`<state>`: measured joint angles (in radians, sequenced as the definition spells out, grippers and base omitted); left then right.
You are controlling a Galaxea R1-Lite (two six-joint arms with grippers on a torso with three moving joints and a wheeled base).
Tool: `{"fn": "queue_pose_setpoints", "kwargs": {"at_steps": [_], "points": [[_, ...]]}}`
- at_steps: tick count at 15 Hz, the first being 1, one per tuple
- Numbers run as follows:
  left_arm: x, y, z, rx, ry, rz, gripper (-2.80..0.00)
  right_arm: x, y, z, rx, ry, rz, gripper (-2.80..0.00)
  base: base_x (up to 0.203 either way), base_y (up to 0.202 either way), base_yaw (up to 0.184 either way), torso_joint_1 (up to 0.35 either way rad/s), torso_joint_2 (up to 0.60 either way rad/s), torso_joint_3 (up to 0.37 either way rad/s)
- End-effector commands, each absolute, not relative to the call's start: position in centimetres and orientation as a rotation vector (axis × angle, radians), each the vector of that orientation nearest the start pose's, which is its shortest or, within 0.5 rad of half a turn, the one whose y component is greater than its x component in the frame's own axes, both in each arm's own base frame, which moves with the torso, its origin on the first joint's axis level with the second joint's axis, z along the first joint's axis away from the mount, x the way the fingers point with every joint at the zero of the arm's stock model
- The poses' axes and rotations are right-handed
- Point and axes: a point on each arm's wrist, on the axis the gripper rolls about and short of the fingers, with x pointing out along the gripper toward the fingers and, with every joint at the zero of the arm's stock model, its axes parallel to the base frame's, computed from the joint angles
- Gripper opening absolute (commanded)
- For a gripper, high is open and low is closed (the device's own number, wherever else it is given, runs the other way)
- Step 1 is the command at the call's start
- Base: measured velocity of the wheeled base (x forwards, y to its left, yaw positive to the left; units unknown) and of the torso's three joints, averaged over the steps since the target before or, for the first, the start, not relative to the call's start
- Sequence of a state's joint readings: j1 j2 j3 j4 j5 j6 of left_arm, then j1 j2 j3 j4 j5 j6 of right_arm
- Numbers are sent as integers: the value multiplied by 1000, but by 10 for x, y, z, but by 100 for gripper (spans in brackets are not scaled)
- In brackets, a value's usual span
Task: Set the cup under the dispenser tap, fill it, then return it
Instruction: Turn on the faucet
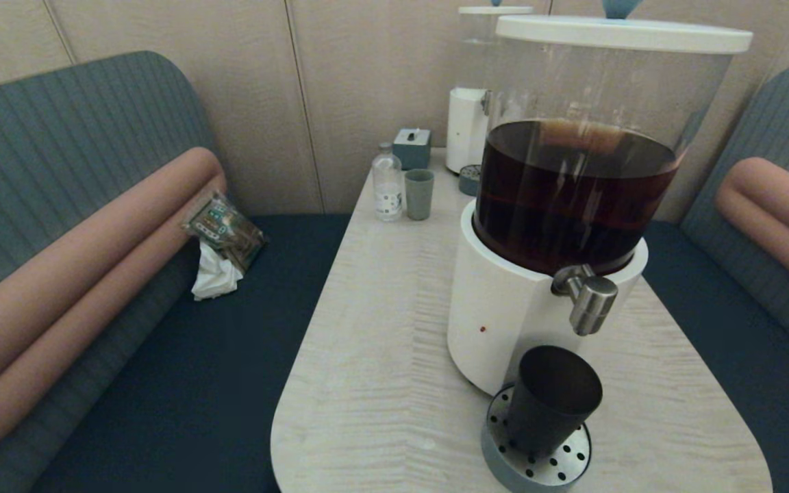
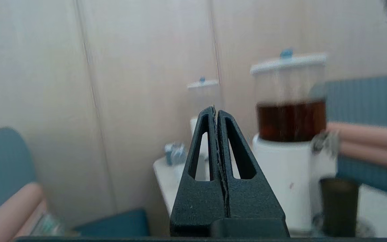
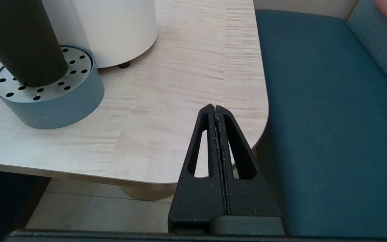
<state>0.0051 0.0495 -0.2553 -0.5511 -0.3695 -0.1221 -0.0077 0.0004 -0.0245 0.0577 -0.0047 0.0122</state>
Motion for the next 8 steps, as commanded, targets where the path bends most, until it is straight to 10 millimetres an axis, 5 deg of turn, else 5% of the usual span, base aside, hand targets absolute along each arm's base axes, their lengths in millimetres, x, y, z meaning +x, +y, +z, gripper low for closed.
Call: {"fn": "queue_pose_setpoints", "kwargs": {"at_steps": [1, 4, 8], "points": [[-68, -8, 175, 38, -720, -383, -280, -25, 0, 76, 12, 32, -12, -280, 0, 0, 0, 0, 0, 0], [-46, -8, 139, 47, -629, -353, -280, -25, 0, 76, 12, 32, -12, -280, 0, 0, 0, 0, 0, 0], [-37, -7, 126, 60, -518, -283, -280, -25, 0, 76, 12, 31, -12, -280, 0, 0, 0, 0, 0, 0]]}}
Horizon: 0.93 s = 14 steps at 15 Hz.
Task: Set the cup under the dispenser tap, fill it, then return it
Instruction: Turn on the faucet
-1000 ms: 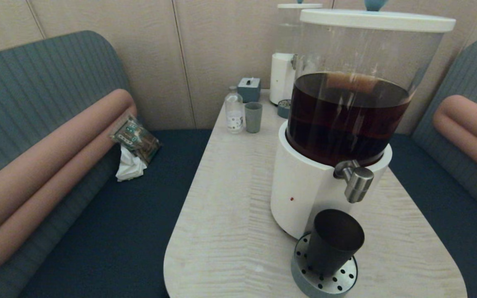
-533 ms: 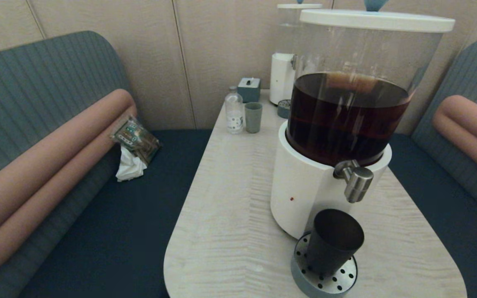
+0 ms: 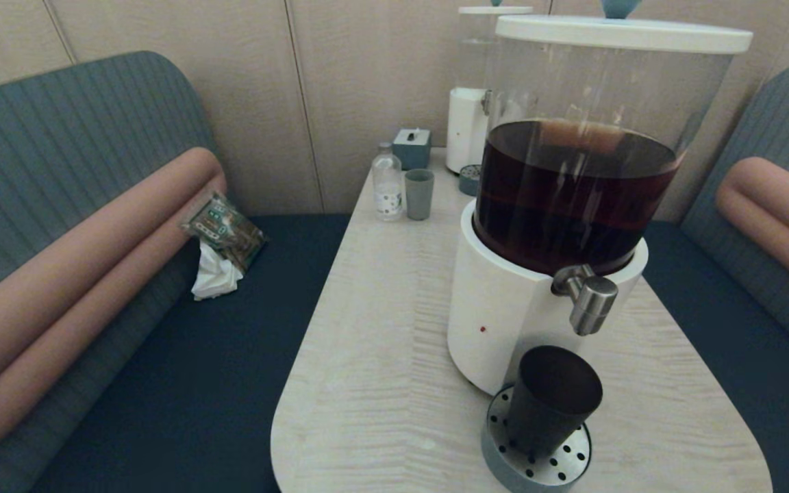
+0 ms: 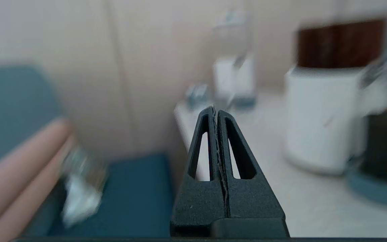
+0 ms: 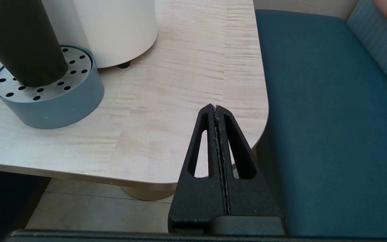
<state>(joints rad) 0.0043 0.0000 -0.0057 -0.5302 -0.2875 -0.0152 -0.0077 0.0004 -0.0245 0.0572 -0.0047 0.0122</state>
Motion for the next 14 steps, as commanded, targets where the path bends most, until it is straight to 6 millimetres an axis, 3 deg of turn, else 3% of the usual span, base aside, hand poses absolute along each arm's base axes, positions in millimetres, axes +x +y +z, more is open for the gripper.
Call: {"fn": "queue_pose_setpoints", "kwargs": {"at_steps": [1, 5, 8, 14], "points": [[-34, -6, 120, 70, -454, -260, -280, -25, 0, 76, 12, 32, -12, -280, 0, 0, 0, 0, 0, 0], [-24, -3, 91, 92, -157, -98, -280, -25, 0, 76, 12, 32, -12, -280, 0, 0, 0, 0, 0, 0], [-23, -1, 83, 91, -71, -14, -280, -25, 0, 76, 12, 32, -12, -280, 0, 0, 0, 0, 0, 0], [-23, 0, 76, 40, -9, -12, -280, -25, 0, 76, 12, 32, -12, -280, 0, 0, 0, 0, 0, 0]]}}
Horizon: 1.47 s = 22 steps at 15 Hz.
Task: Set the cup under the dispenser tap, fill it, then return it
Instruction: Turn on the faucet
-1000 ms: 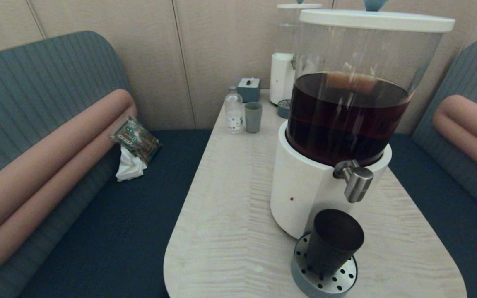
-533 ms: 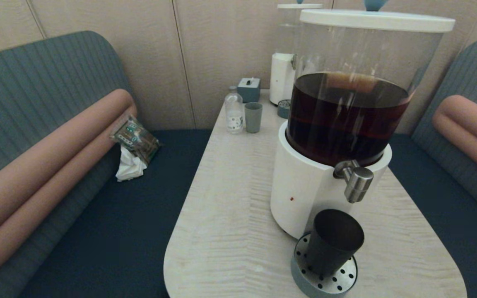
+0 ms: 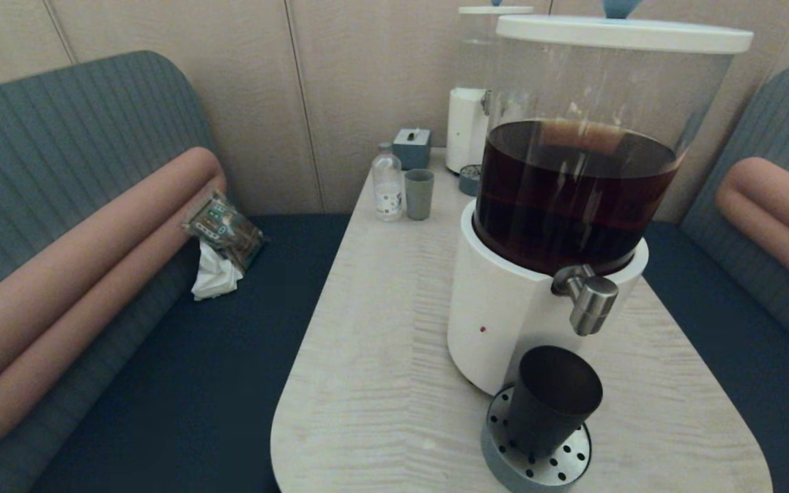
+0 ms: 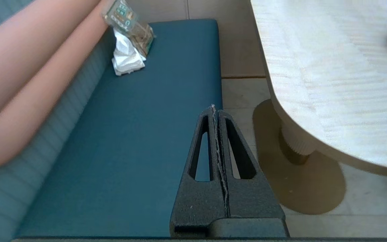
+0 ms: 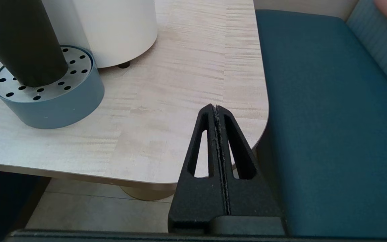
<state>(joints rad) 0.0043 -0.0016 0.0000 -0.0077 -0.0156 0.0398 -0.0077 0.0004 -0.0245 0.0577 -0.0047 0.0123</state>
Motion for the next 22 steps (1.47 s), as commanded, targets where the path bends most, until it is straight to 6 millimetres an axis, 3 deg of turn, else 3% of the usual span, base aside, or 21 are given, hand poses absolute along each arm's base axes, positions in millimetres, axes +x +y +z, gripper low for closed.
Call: {"fn": "queue_pose_setpoints", "kwargs": {"at_steps": [1, 17, 19, 22], "points": [[-23, 0, 76, 30, -8, -9, -280, -25, 0, 76, 12, 32, -12, -280, 0, 0, 0, 0, 0, 0], [-23, 0, 76, 25, -8, -9, -280, -25, 0, 77, 11, 27, -15, -280, 0, 0, 0, 0, 0, 0], [-23, 0, 76, 25, -7, -9, -280, -33, 0, 99, 10, -46, -13, -280, 0, 0, 0, 0, 0, 0], [-23, 0, 76, 25, -7, -9, -280, -56, 1, 151, 9, -157, -1, -280, 0, 0, 0, 0, 0, 0]]}}
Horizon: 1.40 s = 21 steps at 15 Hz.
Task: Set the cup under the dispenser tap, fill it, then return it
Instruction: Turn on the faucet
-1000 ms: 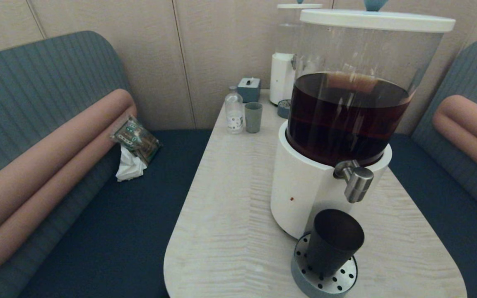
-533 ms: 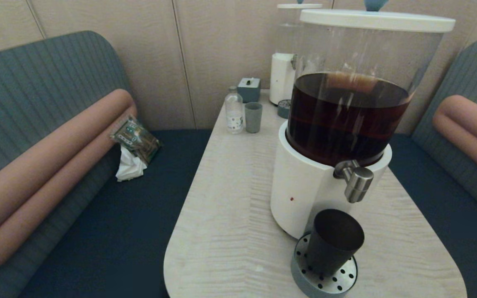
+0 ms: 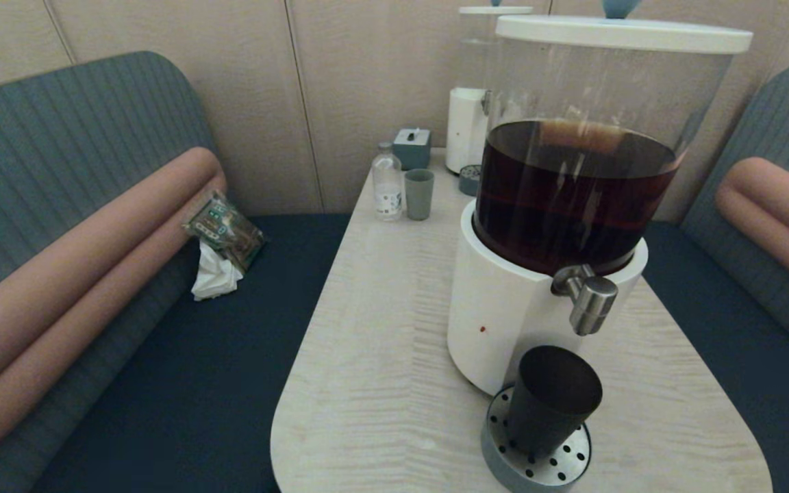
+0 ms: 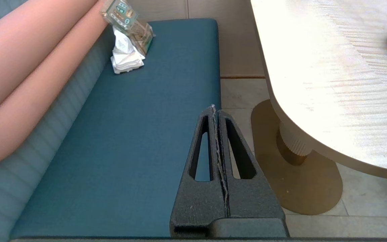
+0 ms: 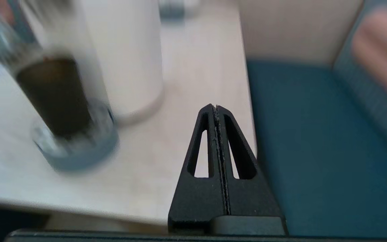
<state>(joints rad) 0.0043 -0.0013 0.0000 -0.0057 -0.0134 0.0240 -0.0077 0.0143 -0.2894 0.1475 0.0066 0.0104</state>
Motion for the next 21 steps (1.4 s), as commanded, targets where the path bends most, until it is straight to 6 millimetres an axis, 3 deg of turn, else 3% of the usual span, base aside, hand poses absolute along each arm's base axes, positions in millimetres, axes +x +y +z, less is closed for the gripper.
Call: {"fn": "queue_pose_setpoints", "kwargs": {"at_steps": [1, 5, 10, 12, 15, 21], "points": [[-23, 0, 76, 25, -8, -9, -280, -62, 1, 171, 8, -182, 10, -280, 0, 0, 0, 0, 0, 0], [-23, 0, 76, 25, -8, -9, -280, -49, 1, 248, 10, -166, 38, -280, 0, 0, 0, 0, 0, 0], [-23, 0, 76, 25, -8, -9, -280, 13, 1, 314, 49, -35, 43, -280, 0, 0, 0, 0, 0, 0], [-23, 0, 76, 25, -8, -9, -280, 26, 1, 336, 88, 56, 59, -280, 0, 0, 0, 0, 0, 0], [-23, 0, 76, 25, -8, -9, -280, 41, 4, 347, 150, 259, 124, -280, 0, 0, 0, 0, 0, 0], [-23, 0, 76, 25, -8, -9, -280, 91, 18, 346, 143, 510, 240, -280, 0, 0, 0, 0, 0, 0]]}}
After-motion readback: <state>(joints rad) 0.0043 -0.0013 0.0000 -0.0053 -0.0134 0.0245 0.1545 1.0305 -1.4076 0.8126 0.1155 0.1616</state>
